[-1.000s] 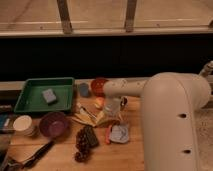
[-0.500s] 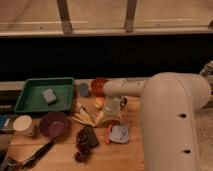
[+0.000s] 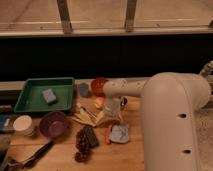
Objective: Place pepper in metal cup
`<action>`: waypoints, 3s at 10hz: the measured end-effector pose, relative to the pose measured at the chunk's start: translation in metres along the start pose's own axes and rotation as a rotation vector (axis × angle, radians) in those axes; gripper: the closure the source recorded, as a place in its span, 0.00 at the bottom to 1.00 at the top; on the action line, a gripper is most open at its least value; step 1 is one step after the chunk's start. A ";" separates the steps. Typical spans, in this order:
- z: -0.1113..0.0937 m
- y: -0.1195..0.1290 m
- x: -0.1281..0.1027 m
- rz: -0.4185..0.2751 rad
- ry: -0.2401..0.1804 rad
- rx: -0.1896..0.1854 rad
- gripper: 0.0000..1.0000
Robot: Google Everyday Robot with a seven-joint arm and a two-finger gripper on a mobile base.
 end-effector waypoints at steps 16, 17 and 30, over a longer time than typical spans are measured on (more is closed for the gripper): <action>-0.017 0.091 0.026 -0.197 -0.083 0.169 1.00; -0.020 0.124 0.037 -0.243 -0.110 0.193 1.00; -0.169 0.100 -0.014 -0.295 -0.323 0.000 1.00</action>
